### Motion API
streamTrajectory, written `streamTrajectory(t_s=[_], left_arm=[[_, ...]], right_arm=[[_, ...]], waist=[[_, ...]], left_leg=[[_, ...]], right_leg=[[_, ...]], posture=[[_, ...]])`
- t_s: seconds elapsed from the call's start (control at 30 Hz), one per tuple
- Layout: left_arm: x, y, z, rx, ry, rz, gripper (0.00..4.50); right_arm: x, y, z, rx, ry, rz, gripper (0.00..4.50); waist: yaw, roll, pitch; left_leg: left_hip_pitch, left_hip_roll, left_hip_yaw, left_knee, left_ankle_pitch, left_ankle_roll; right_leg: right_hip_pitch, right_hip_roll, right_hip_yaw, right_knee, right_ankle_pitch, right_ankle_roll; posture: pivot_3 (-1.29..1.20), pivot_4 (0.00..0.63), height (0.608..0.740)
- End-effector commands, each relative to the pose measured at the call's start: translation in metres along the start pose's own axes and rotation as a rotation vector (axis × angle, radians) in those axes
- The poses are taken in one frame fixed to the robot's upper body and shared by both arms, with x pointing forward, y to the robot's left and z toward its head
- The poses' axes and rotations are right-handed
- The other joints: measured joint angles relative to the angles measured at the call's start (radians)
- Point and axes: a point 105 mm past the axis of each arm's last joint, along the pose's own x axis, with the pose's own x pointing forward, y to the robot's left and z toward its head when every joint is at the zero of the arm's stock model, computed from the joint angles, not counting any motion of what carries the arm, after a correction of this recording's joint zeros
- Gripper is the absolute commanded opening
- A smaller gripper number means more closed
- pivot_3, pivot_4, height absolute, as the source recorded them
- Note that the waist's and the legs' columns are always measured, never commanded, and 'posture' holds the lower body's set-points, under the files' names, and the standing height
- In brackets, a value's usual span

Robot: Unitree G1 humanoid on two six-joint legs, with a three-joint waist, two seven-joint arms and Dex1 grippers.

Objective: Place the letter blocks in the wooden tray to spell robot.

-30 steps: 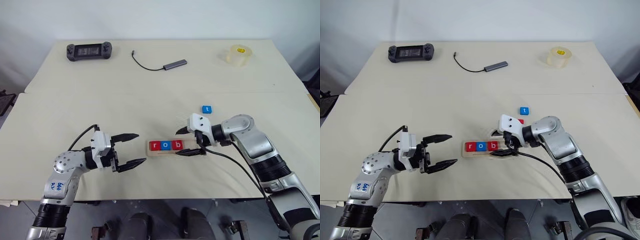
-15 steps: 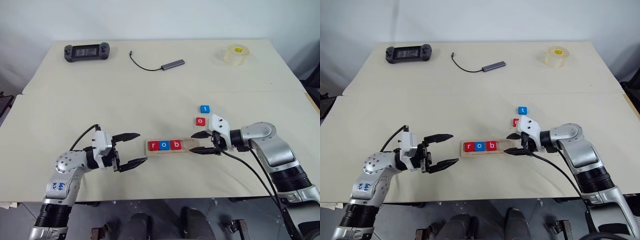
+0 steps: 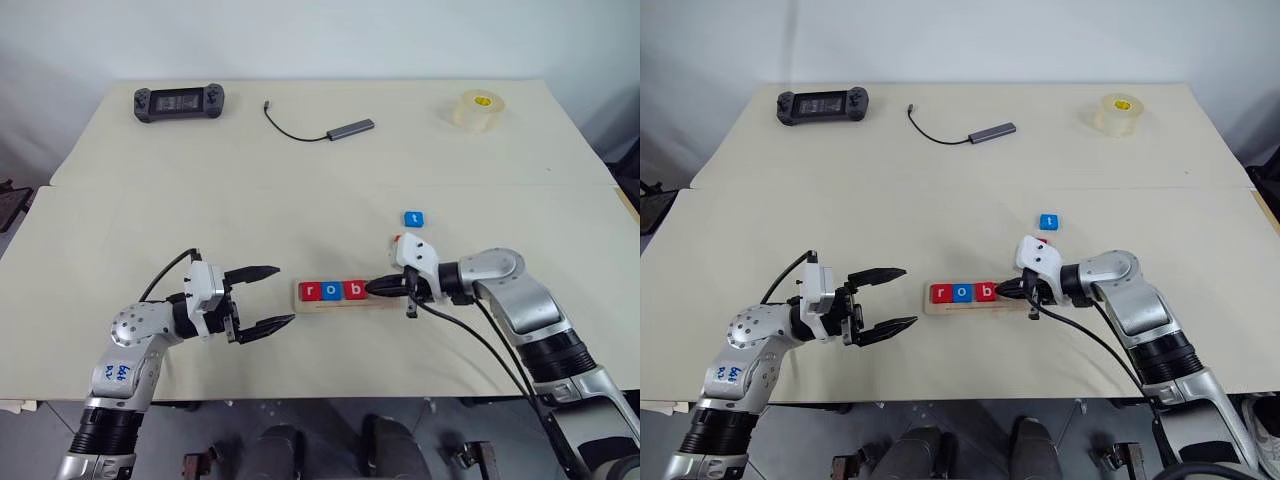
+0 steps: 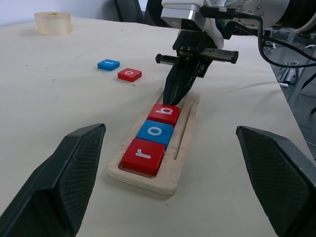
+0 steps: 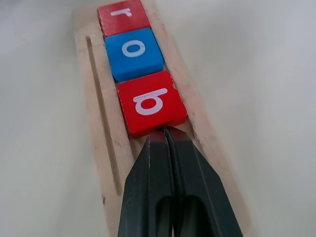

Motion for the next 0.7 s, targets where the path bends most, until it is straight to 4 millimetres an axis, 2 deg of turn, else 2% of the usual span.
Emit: streamTrajectory(t_s=[0.03, 0.23, 0.33, 0.43, 0.5, 0.53, 0.7], left_arm=[[0.003, -0.003, 0.008, 0.033, -0.021, -0.013, 4.50], [0.007, -0.001, 0.007, 0.031, -0.025, -0.022, 4.50], [0.010, -0.001, 0.007, 0.030, -0.029, -0.035, 4.50], [0.011, 0.000, 0.008, 0.030, -0.031, -0.039, 4.50], [0.009, 0.001, 0.007, 0.028, -0.028, -0.039, 4.50], [0.008, 0.001, 0.006, 0.027, -0.024, -0.037, 4.50], [0.001, 0.011, 0.003, 0.018, -0.018, 0.017, 4.50]], right_arm=[[-0.005, -0.003, 0.017, -0.043, -0.035, -0.012, 0.04], [-0.023, -0.007, 0.008, -0.020, -0.025, -0.066, 0.04], [-0.027, -0.006, 0.009, -0.014, -0.041, -0.091, 0.04], [-0.041, -0.010, 0.011, -0.007, -0.086, -0.163, 0.04], [-0.063, -0.015, 0.006, 0.039, -0.117, -0.271, 0.40], [-0.075, -0.010, 0.001, 0.067, -0.128, -0.294, 0.58], [-0.128, 0.001, -0.032, 0.110, -0.174, -0.610, 2.34]], waist=[[0.001, 0.000, 0.000], [0.004, 0.000, 0.000], [0.002, 0.000, 0.000], [0.001, 0.000, 0.000], [0.005, 0.000, 0.000], [0.013, 0.000, 0.000], [0.030, 0.000, 0.000]], left_leg=[[0.000, 0.000, 0.000, 0.000, 0.000, 0.000], [0.000, 0.000, 0.000, 0.000, 0.000, 0.000], [0.000, 0.000, 0.000, 0.000, 0.000, 0.000], [0.000, 0.000, 0.000, 0.000, 0.000, 0.000], [0.000, 0.000, 0.000, 0.000, 0.000, 0.000], [0.000, 0.000, 0.000, 0.000, 0.000, 0.000], [-0.001, -0.001, -0.001, -0.002, 0.000, 0.000]], right_leg=[[0.000, 0.000, 0.000, 0.000, 0.000, 0.000], [0.000, 0.000, 0.000, 0.000, 0.000, 0.000], [0.000, 0.000, 0.000, 0.000, 0.000, 0.000], [0.000, 0.000, 0.000, 0.000, 0.000, 0.000], [0.000, 0.000, 0.000, 0.000, 0.000, 0.000], [0.000, 0.000, 0.000, 0.000, 0.000, 0.000], [0.001, 0.000, -0.001, -0.002, 0.000, 0.000]], posture=[[0.00, 0.150, 0.740], [0.00, 0.150, 0.740], [0.00, 0.150, 0.740], [0.00, 0.150, 0.740], [0.00, 0.150, 0.740], [0.00, 0.150, 0.740], [0.00, 0.150, 0.740]])
